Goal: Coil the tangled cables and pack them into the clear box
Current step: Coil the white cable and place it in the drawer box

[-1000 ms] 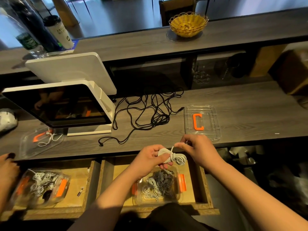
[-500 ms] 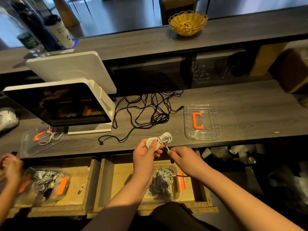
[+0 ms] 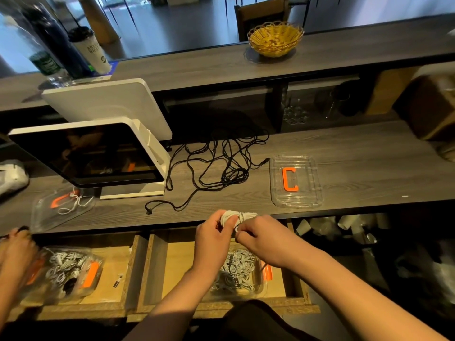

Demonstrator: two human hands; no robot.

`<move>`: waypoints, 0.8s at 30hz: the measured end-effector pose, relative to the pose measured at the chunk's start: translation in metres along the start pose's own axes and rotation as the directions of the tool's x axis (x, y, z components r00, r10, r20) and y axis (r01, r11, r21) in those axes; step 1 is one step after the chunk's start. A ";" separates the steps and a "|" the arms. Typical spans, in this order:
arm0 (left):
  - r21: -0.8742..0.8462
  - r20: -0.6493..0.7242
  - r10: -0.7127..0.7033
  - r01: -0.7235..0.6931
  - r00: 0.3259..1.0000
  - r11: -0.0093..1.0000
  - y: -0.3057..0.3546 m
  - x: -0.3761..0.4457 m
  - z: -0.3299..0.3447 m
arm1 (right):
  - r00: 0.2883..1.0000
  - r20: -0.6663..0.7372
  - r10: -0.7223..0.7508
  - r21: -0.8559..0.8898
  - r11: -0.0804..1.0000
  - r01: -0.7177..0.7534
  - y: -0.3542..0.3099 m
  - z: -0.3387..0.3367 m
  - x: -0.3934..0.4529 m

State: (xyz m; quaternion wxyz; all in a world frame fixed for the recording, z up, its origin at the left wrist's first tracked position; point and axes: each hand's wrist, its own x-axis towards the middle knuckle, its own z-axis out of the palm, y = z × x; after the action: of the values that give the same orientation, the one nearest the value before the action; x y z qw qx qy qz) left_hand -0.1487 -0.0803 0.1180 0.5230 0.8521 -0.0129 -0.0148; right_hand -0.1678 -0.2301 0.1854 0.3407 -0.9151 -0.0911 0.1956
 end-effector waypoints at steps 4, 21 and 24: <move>0.080 0.212 0.037 -0.055 0.977 0.995 0.000 0.002 -0.007 | 0.999 -0.033 -0.042 -0.147 0.988 0.037 0.001 -0.012 -0.005; -0.421 0.538 -0.084 0.354 0.839 0.835 0.041 -0.010 -0.032 | 0.975 -0.222 -0.011 0.179 0.983 0.051 0.049 -0.023 -0.004; -0.632 0.466 -0.173 0.464 0.868 0.621 0.048 -0.017 -0.022 | 0.988 -0.153 0.024 0.240 0.971 0.014 0.046 -0.005 -0.005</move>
State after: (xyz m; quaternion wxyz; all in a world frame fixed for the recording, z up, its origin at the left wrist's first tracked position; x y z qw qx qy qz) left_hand -0.1650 -0.0821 0.1714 0.7934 0.5436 0.0526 -0.2688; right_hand -0.1689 -0.2688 0.1599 0.4546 -0.8796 -0.0378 0.1347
